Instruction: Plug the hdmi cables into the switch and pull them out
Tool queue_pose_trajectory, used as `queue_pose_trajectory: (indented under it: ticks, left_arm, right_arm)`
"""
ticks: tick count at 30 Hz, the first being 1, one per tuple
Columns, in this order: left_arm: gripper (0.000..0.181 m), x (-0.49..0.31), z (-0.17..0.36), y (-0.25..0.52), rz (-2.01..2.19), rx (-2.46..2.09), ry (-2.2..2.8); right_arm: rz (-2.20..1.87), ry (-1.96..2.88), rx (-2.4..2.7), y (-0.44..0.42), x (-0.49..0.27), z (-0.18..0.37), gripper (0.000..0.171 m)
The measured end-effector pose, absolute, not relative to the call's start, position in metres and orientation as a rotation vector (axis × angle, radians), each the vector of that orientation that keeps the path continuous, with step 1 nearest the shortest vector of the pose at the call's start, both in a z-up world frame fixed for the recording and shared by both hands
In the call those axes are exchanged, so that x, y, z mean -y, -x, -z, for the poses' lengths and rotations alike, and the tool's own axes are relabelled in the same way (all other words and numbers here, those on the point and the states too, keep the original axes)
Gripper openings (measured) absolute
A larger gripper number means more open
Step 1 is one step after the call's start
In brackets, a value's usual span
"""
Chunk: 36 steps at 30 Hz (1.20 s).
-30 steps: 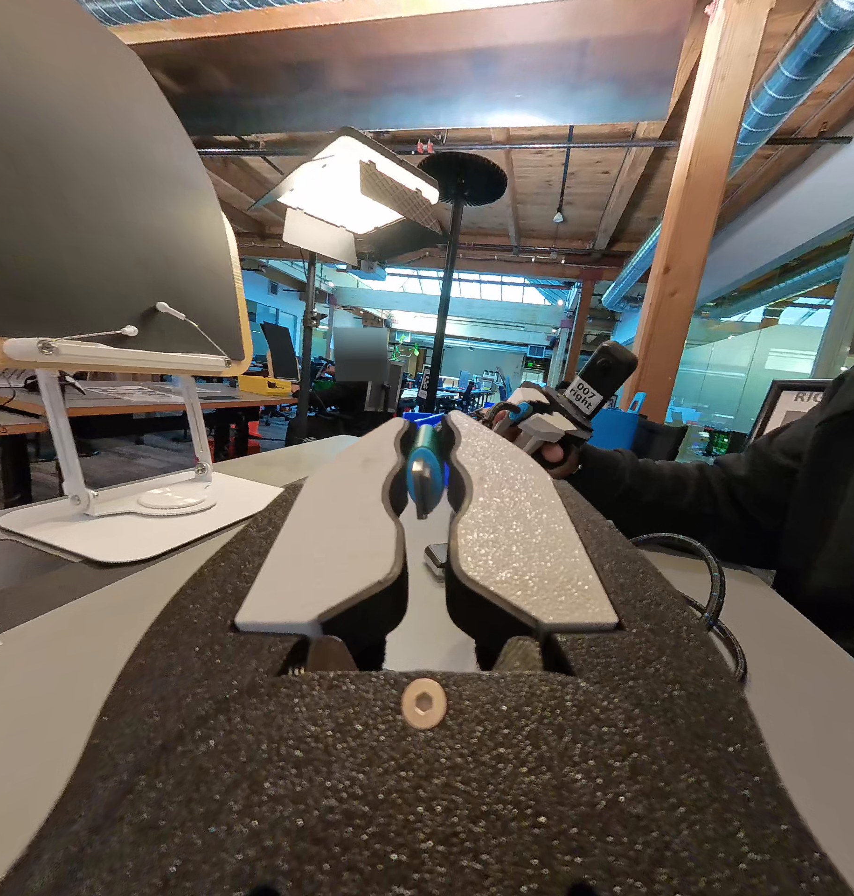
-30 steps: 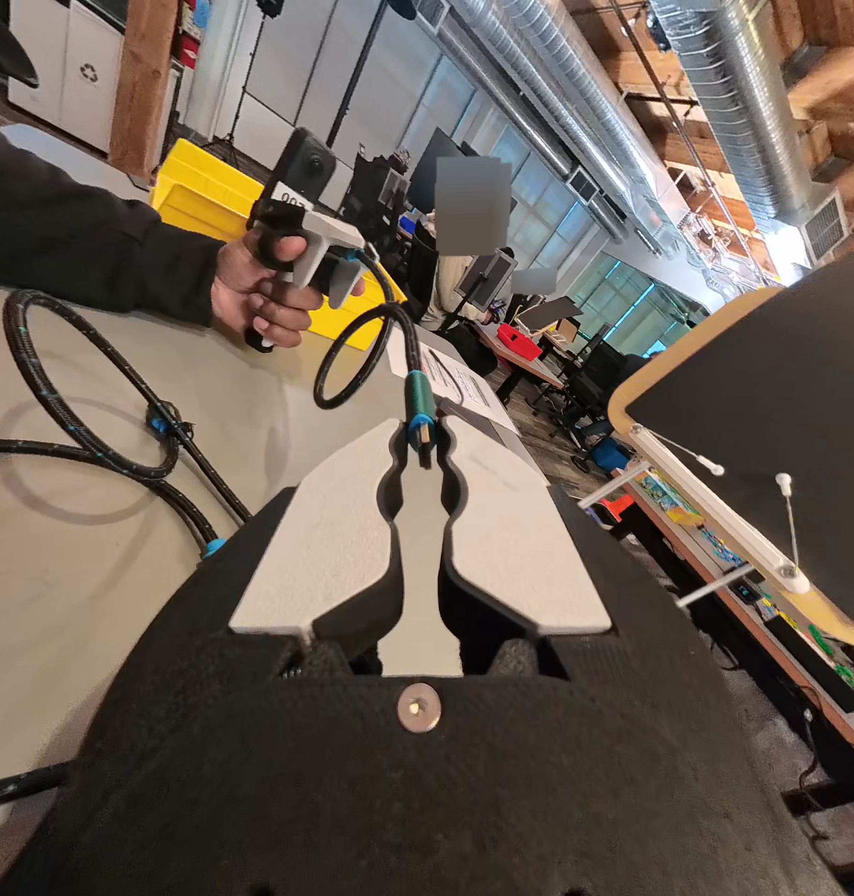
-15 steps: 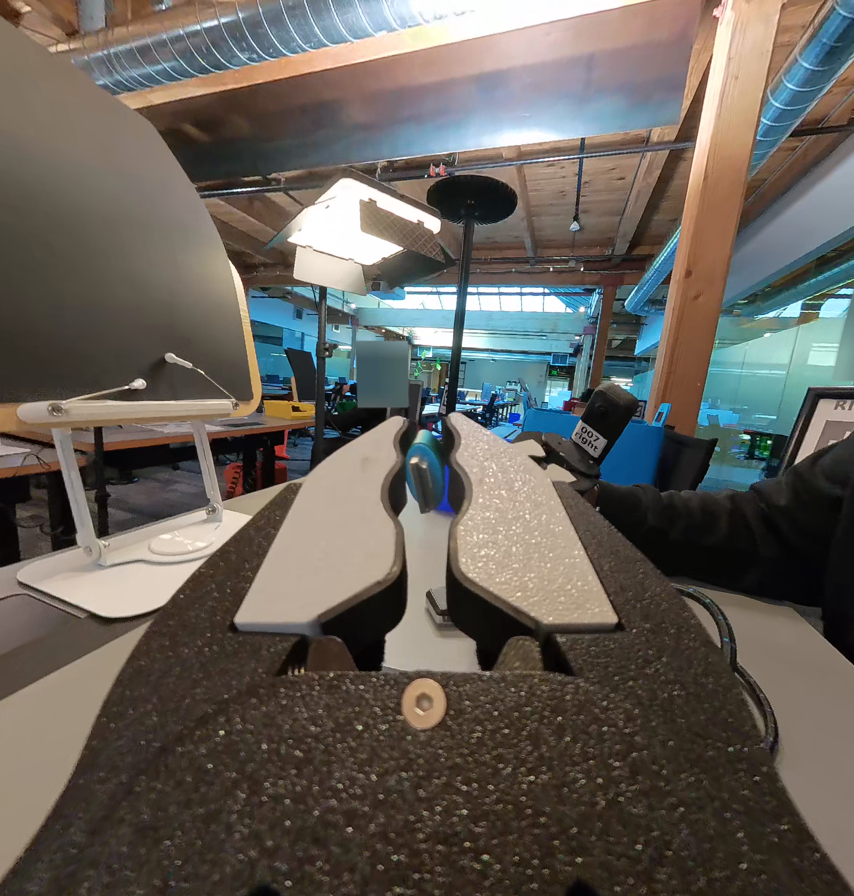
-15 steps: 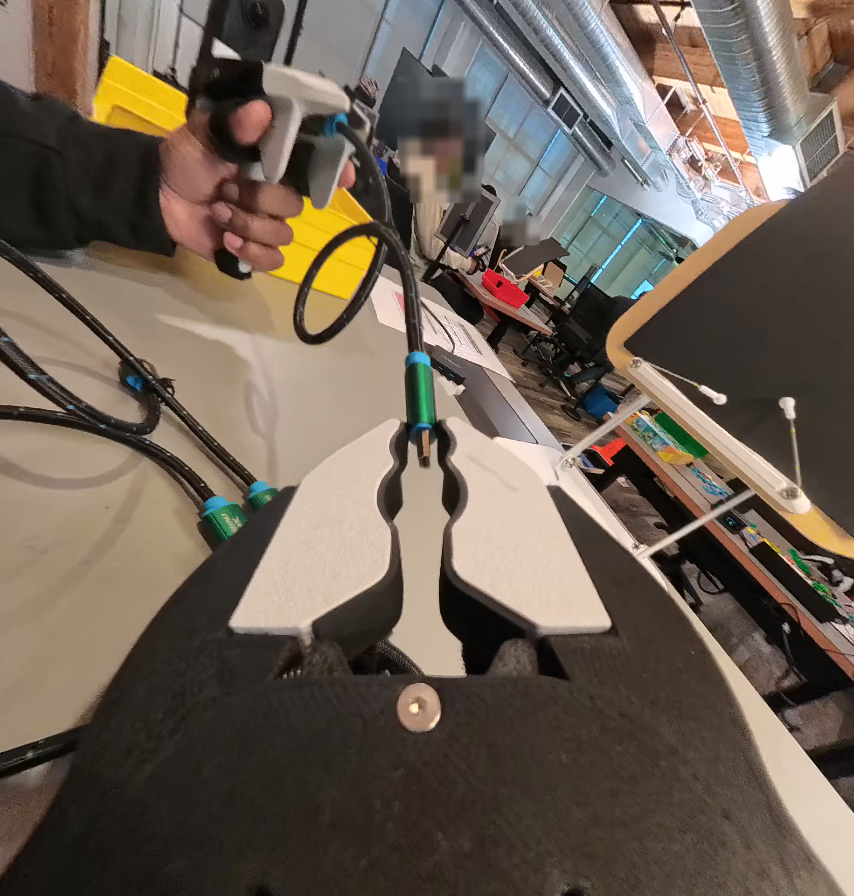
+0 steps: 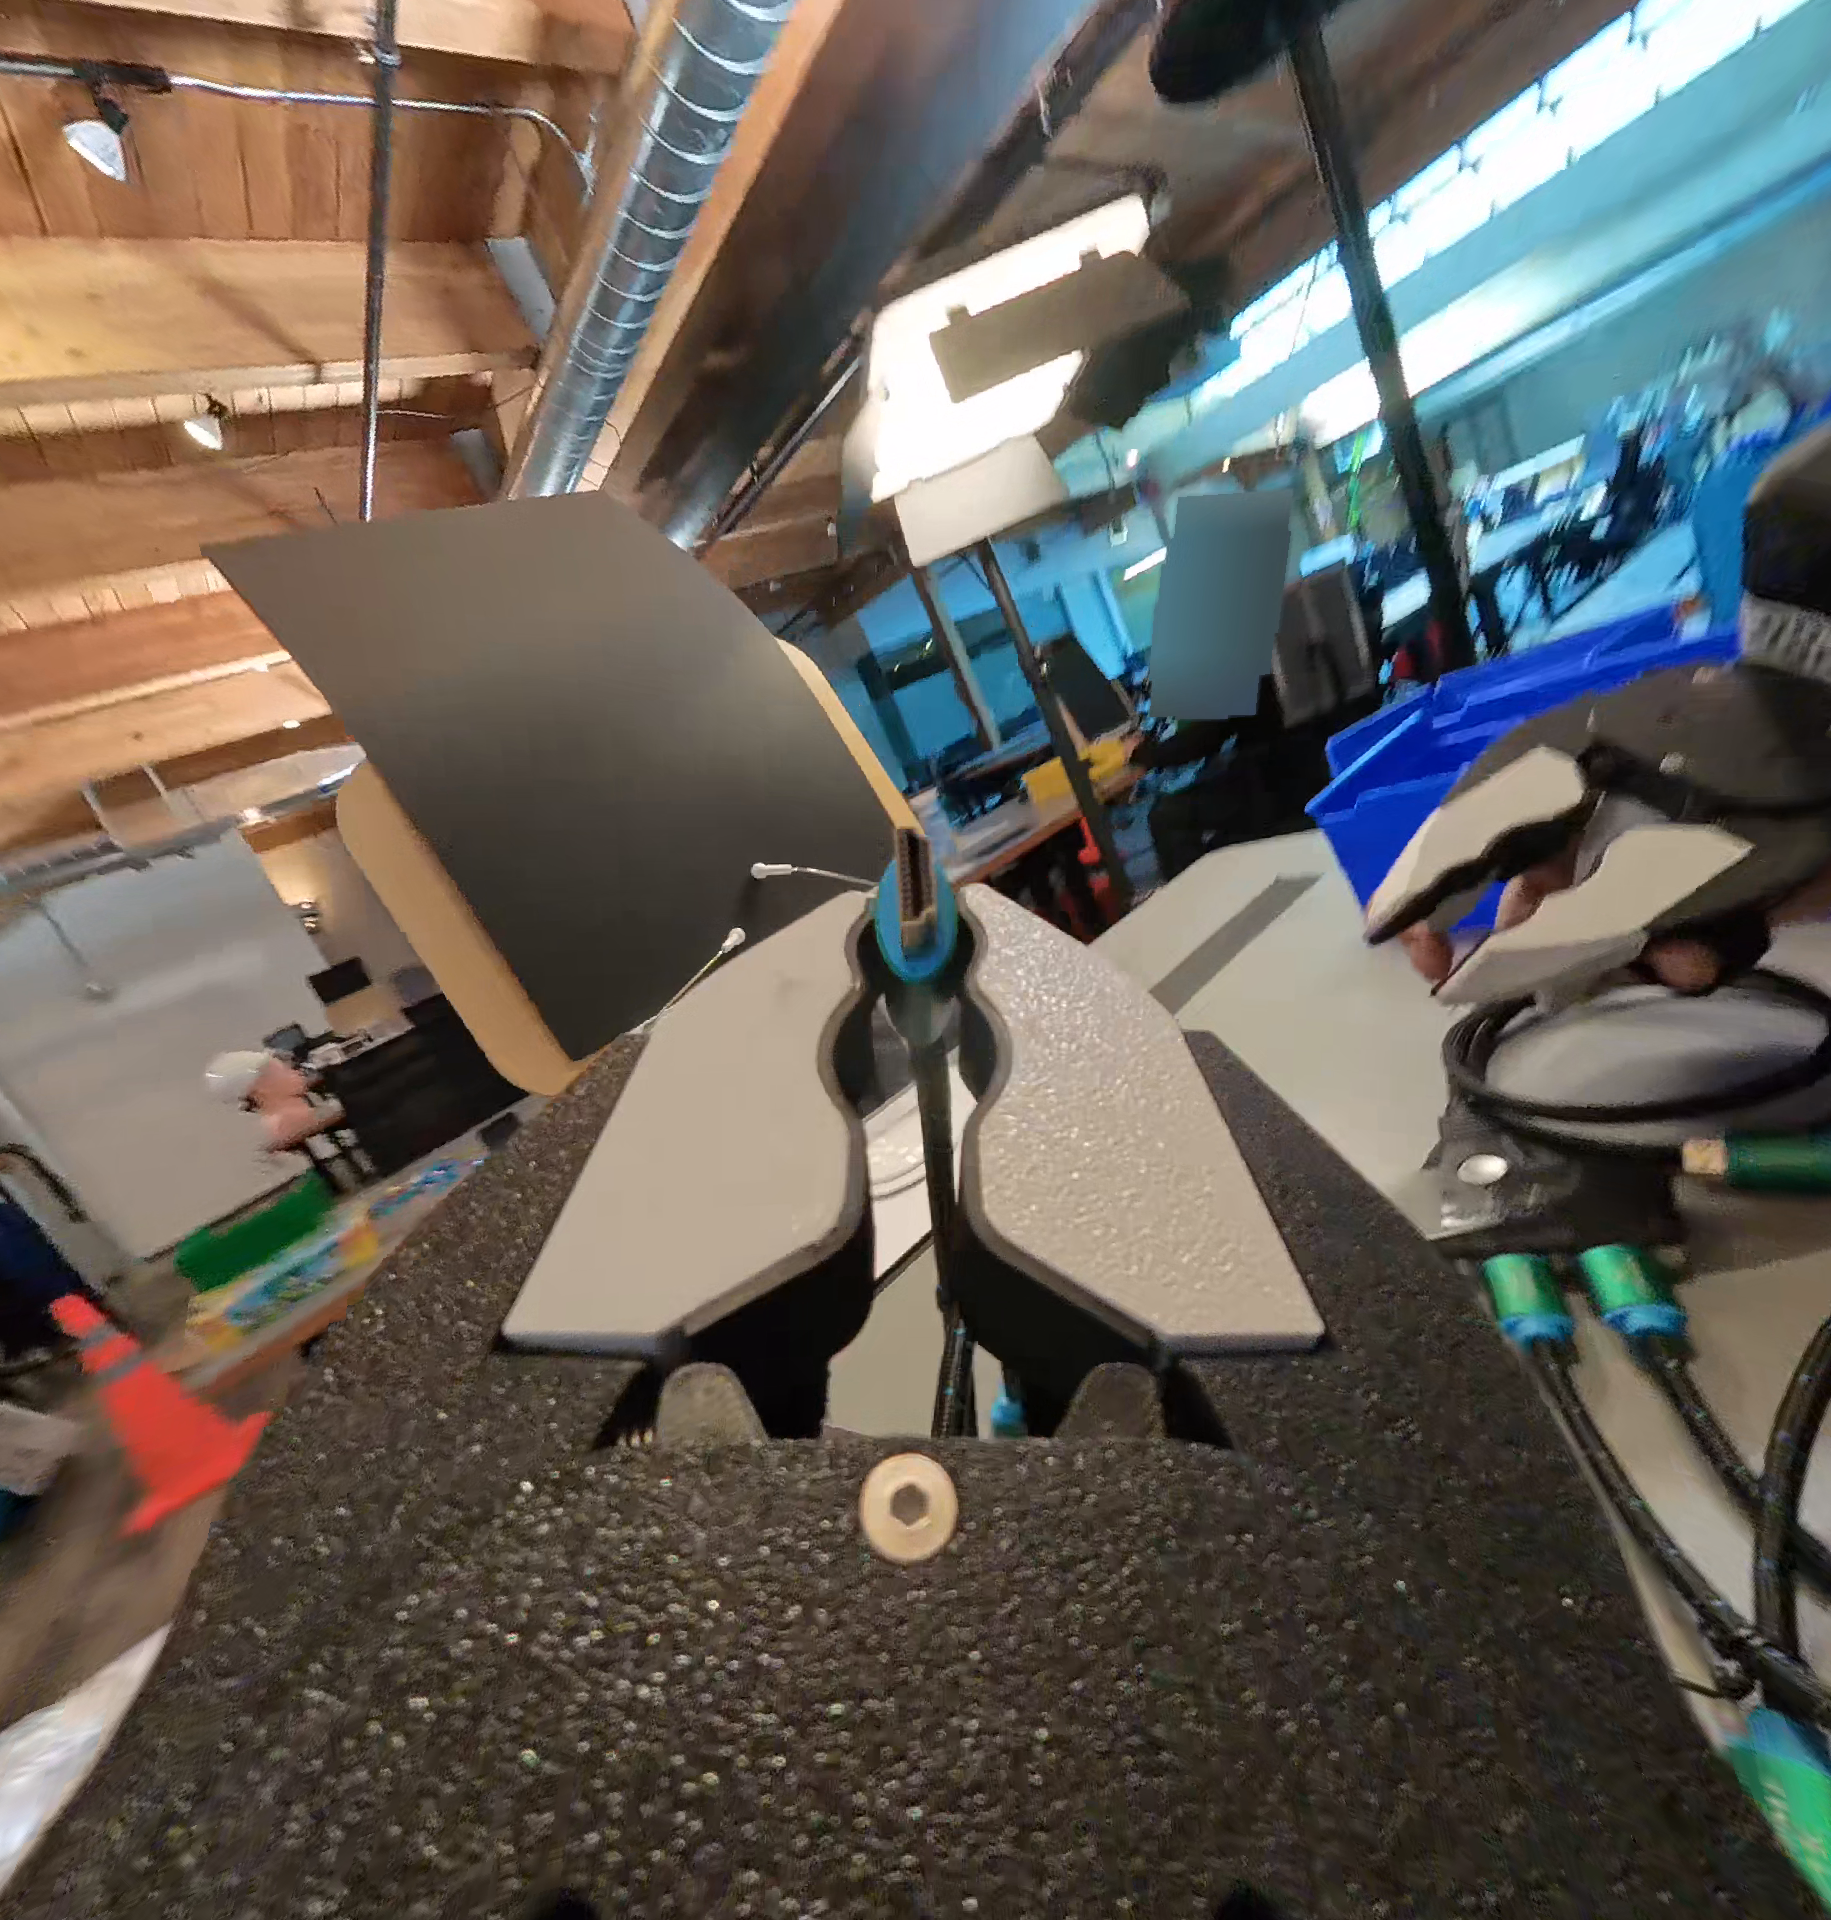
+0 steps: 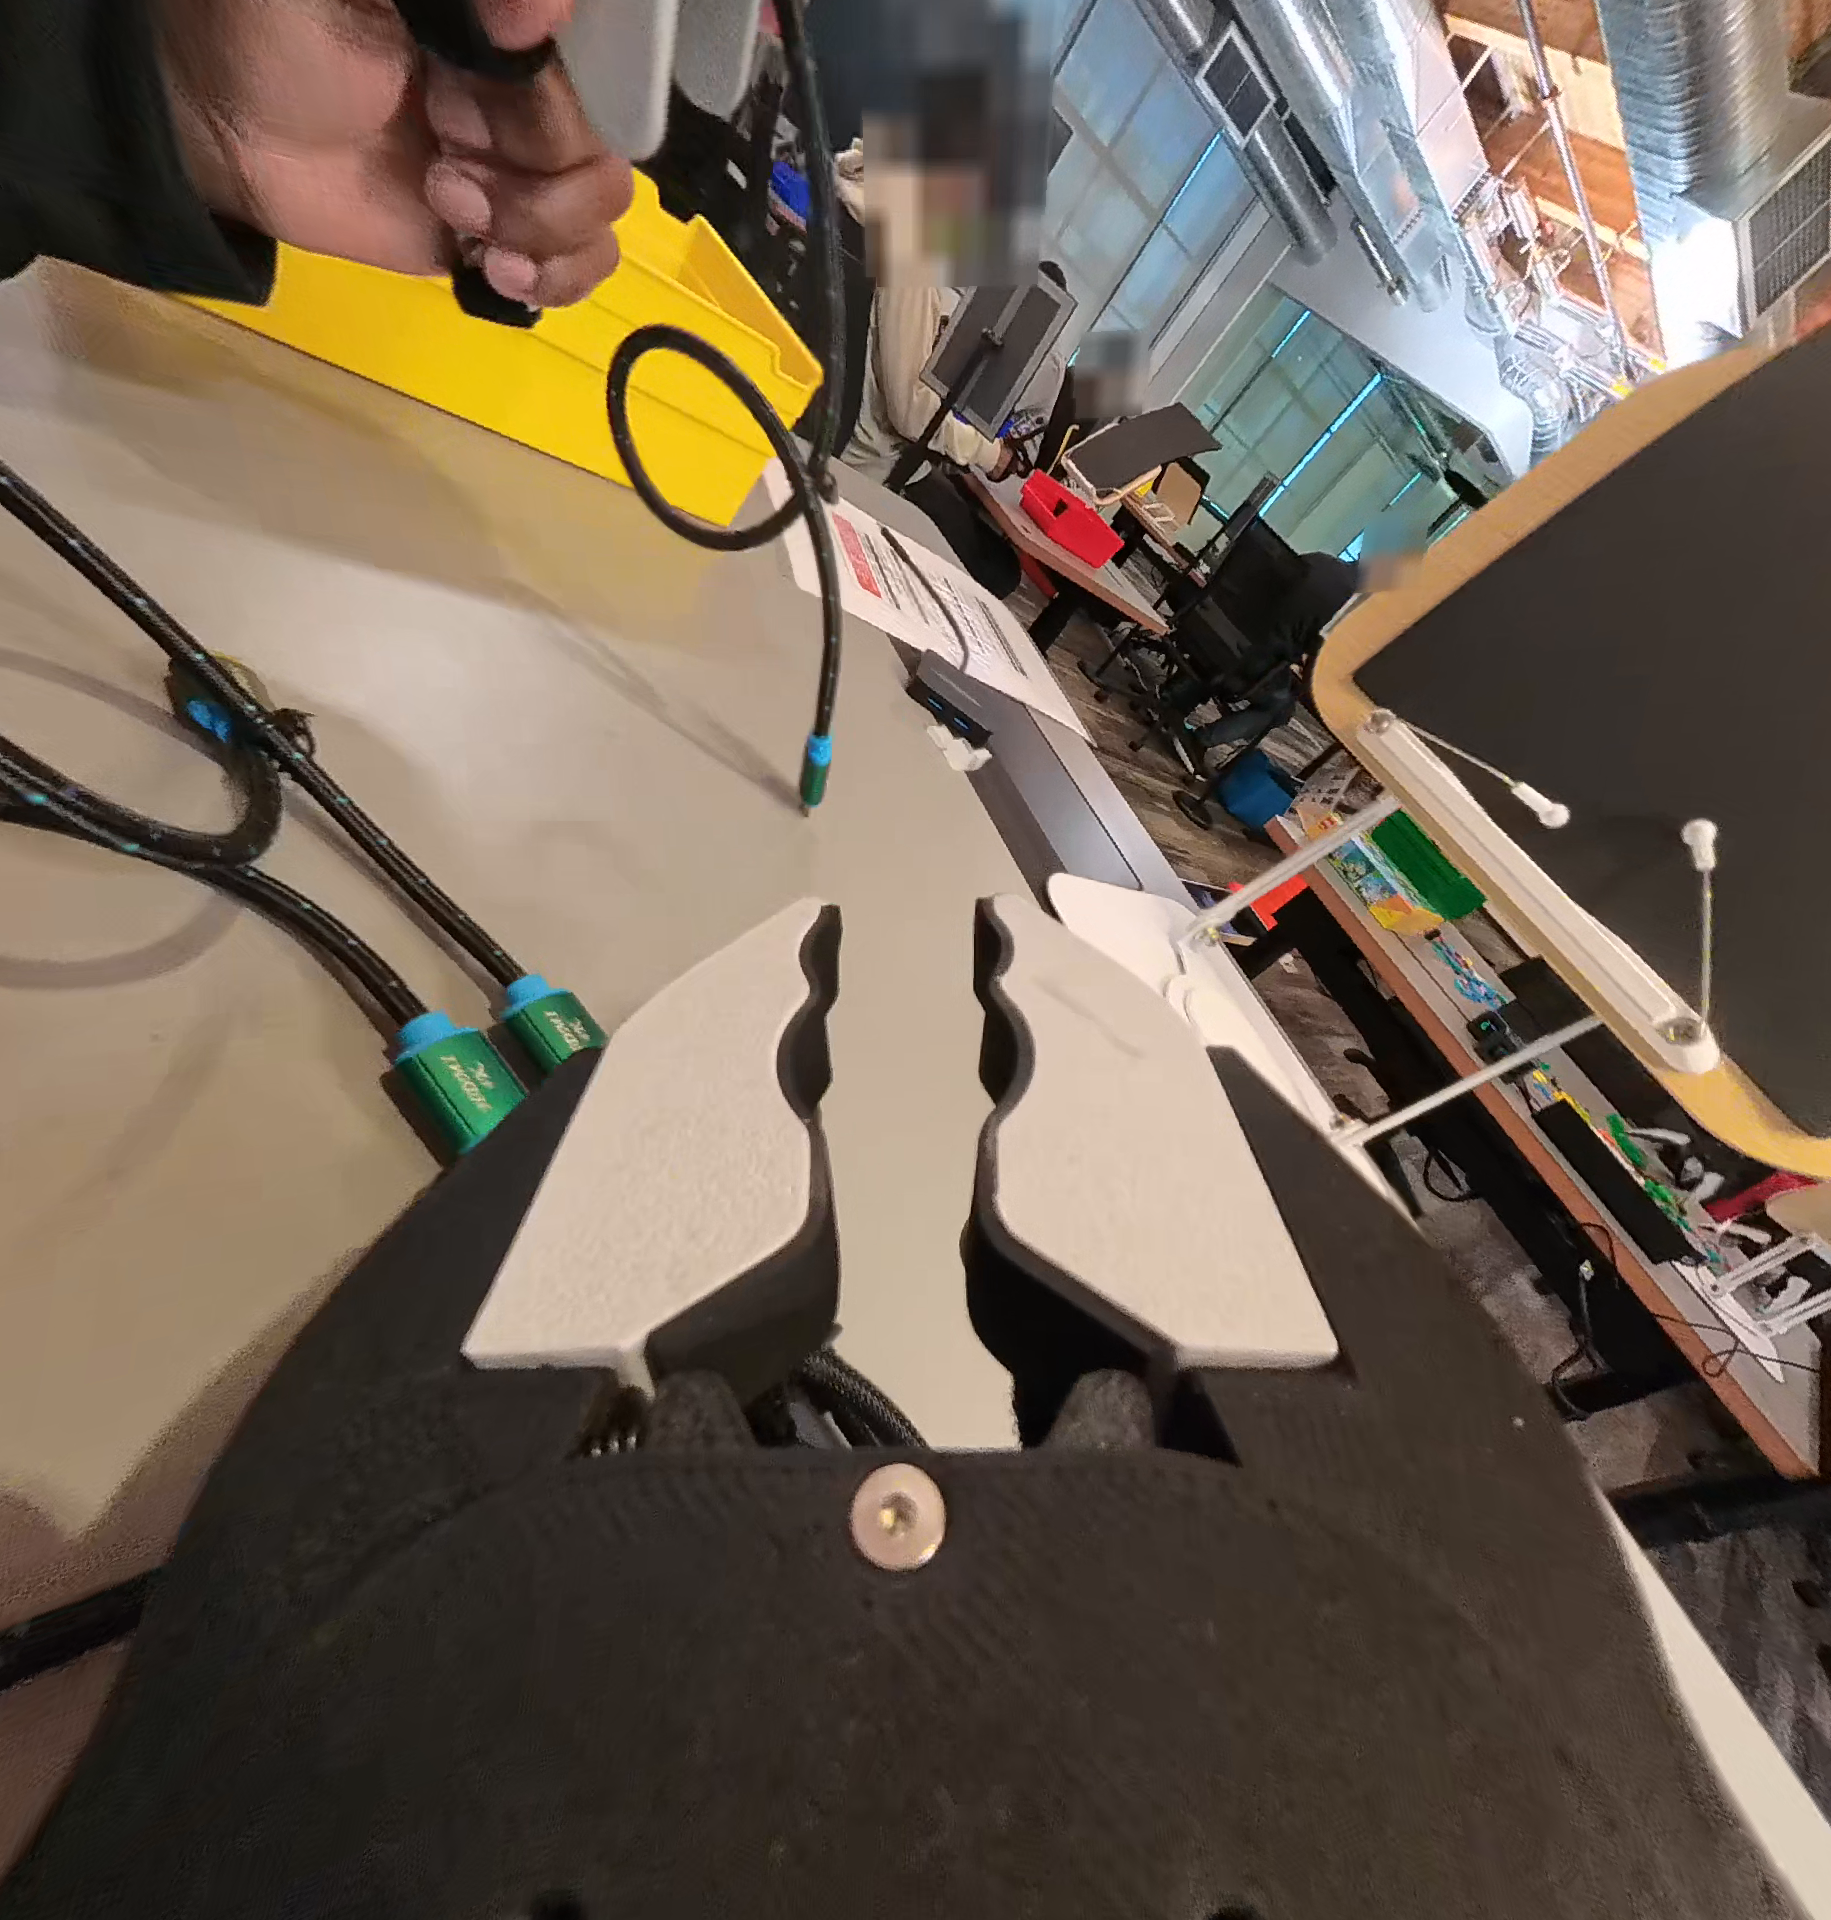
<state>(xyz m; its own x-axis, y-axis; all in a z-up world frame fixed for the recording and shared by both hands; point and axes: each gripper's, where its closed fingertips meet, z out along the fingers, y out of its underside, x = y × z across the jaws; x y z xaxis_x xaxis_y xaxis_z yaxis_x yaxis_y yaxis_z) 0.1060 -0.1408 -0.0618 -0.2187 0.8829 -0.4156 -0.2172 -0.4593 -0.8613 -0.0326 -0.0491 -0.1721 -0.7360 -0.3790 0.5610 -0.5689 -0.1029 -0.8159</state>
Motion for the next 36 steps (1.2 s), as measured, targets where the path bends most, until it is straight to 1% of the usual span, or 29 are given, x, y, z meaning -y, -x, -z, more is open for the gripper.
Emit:
queue_pose_trajectory:
  ticks: [7, 11, 16, 20, 27, 28, 31, 36]
  left_arm:
    - [0.010, 0.108, 0.079, -0.074, -1.973, 0.811, 1.494]
    - [0.011, 0.092, 0.107, -0.047, -2.131, 0.801, 1.759]
    - [0.011, 0.083, 0.149, -0.018, -2.277, 0.797, 2.076]
    - [0.011, 0.080, 0.165, -0.007, -2.297, 0.789, 2.168]
    - [0.011, 0.078, 0.177, -0.002, -2.302, 0.763, 2.244]
    - [0.011, 0.079, 0.177, -0.002, -2.303, 0.767, 2.248]
    - [0.011, 0.079, 0.178, -0.002, -2.296, 0.772, 2.245]
    - [0.013, 0.080, 0.182, -0.001, -2.270, 0.782, 2.253]
  right_arm:
    - [-1.973, -1.130, 1.946, 0.009, 0.046, 0.164, 0.025]
    - [-2.032, -1.111, 1.988, -0.008, 0.044, 0.155, 0.026]
    - [-2.091, -1.081, 2.218, -0.035, 0.040, 0.151, 0.041]
    - [-2.047, -1.009, 2.371, -0.042, 0.043, 0.160, 0.046]
    - [-1.968, -0.818, 2.543, -0.039, 0.054, 0.178, 0.045]
    - [-1.971, -0.791, 2.570, -0.038, 0.055, 0.179, 0.043]
    - [-1.981, -0.770, 2.586, -0.036, 0.056, 0.180, 0.028]
    - [-1.948, -0.812, 2.534, -0.034, 0.056, 0.183, 0.023]
